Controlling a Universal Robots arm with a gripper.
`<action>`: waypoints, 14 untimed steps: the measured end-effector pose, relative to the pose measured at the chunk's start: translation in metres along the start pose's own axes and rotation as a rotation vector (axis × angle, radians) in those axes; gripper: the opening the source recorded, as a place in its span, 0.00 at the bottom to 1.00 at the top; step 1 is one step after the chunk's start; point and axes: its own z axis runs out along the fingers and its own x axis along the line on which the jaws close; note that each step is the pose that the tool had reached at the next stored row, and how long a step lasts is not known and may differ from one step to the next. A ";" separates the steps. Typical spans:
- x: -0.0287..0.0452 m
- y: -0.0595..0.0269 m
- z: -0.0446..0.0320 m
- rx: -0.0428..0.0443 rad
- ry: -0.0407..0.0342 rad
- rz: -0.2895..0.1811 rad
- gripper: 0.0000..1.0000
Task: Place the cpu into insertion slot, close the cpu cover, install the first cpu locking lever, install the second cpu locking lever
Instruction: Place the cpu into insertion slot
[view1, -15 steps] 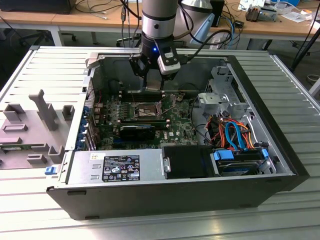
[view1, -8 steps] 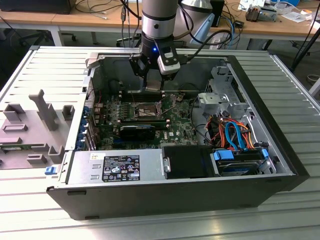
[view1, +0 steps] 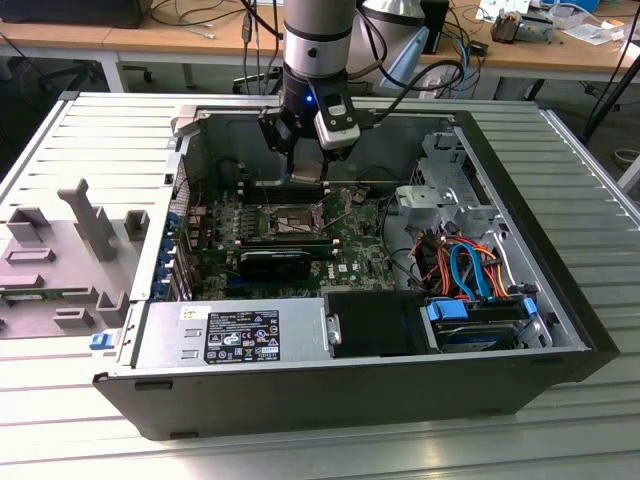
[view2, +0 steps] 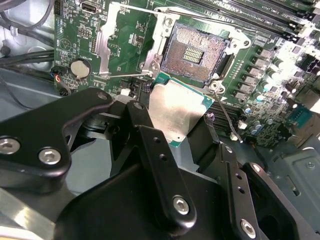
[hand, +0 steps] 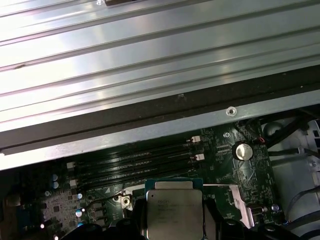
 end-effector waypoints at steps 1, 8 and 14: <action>0.0000 0.0000 0.0000 0.0001 -0.0001 0.001 0.55; 0.0000 0.0000 0.0000 0.0005 -0.0008 0.008 0.55; 0.0000 0.0000 0.0000 0.0014 -0.0017 0.017 0.55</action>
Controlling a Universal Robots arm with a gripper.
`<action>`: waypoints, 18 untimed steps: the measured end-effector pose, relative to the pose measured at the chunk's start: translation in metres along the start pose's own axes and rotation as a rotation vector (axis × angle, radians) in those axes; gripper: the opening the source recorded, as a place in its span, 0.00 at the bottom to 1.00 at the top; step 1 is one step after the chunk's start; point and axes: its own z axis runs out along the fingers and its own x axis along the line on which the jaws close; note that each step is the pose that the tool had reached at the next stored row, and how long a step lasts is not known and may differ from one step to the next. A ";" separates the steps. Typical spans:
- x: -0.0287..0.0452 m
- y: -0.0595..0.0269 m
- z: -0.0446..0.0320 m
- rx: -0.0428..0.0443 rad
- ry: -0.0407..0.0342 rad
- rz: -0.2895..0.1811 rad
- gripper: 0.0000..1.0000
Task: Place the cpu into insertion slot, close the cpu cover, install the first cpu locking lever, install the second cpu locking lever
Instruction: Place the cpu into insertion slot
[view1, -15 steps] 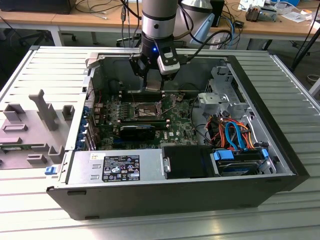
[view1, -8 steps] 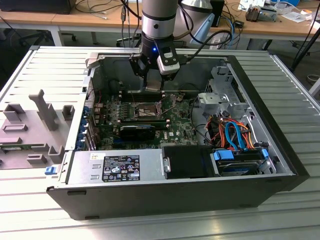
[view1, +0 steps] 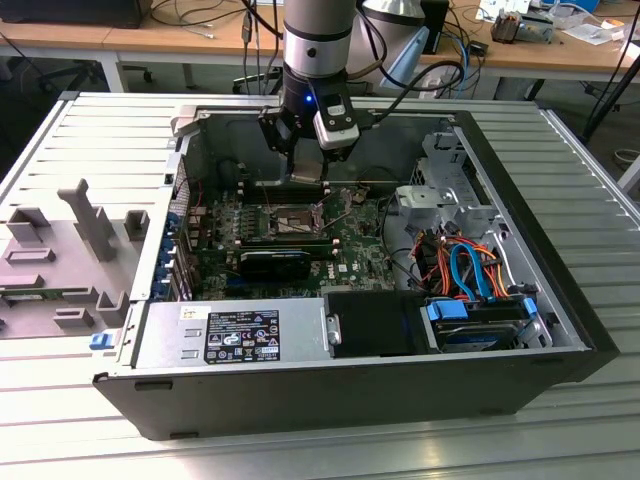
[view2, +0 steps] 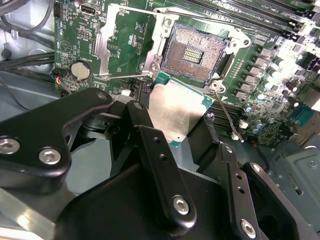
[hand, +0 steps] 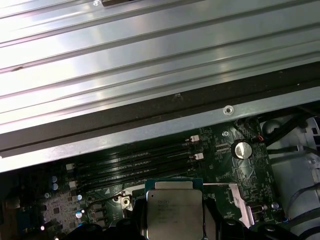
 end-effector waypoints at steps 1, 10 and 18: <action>0.0000 0.0000 0.0000 0.0001 -0.0001 0.001 0.55; 0.0000 0.0000 0.0000 0.0009 -0.0011 0.011 0.55; 0.0000 0.0000 0.0000 0.0014 -0.0019 0.021 0.55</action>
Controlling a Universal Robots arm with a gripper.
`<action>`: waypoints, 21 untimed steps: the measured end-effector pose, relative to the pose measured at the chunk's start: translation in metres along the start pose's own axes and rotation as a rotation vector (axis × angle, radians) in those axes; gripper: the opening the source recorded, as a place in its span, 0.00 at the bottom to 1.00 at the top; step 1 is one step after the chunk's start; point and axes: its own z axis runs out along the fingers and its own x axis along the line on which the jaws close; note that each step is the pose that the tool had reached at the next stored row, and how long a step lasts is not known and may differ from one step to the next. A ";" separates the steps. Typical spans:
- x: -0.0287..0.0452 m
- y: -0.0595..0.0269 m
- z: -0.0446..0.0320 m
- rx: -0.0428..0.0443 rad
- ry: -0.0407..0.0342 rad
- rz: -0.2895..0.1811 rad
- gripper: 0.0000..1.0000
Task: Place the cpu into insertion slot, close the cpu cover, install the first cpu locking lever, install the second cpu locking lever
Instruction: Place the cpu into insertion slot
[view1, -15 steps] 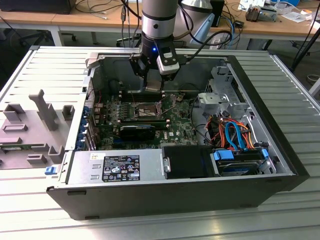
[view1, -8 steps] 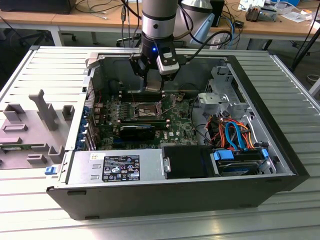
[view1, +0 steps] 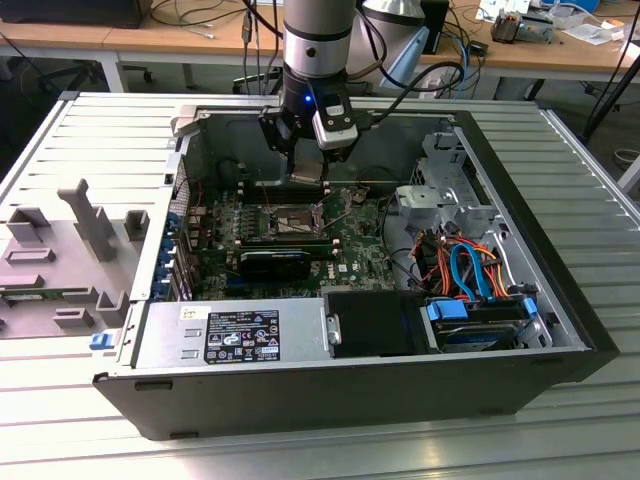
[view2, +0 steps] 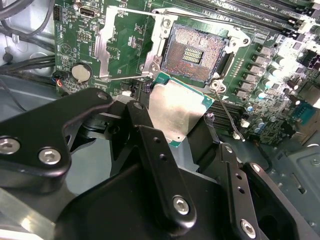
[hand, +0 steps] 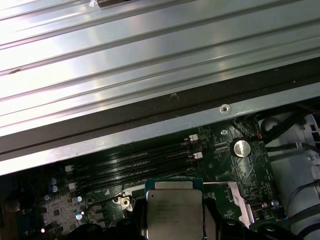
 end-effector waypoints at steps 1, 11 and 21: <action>0.0000 0.0000 0.0000 0.0000 -0.0001 0.001 0.55; 0.0000 0.0000 0.0000 0.0006 -0.0011 0.013 0.55; 0.0000 0.0000 0.0000 0.0010 -0.0019 0.021 0.55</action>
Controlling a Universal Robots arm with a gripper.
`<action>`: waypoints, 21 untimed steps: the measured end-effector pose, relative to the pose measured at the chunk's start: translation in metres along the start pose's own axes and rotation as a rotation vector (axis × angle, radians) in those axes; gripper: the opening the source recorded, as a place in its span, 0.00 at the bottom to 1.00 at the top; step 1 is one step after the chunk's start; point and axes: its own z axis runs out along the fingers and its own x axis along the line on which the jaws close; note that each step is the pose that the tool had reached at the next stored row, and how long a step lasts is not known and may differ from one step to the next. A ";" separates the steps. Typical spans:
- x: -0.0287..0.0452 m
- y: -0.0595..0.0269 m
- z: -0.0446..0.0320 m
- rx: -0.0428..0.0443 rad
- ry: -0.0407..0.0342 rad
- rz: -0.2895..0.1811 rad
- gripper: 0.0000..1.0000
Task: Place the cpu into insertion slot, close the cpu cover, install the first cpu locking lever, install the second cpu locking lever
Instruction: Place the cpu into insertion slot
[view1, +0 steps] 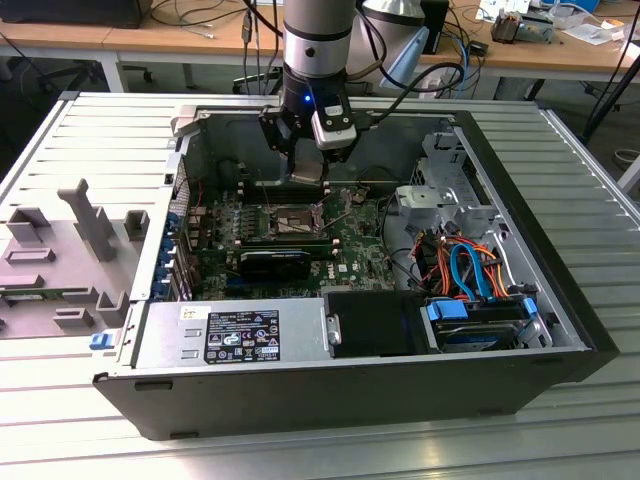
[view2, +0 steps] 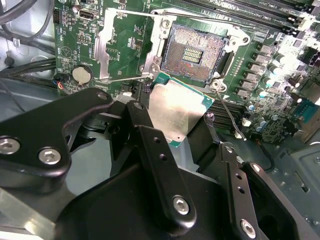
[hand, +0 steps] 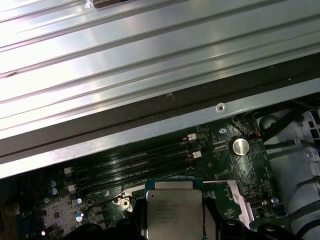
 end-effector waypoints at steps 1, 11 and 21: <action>0.0000 0.0000 0.0000 0.0000 -0.0001 0.001 0.55; 0.0000 0.0000 0.0001 0.0005 -0.0009 0.009 0.55; 0.0000 0.0000 0.0000 0.0013 -0.0018 0.019 0.55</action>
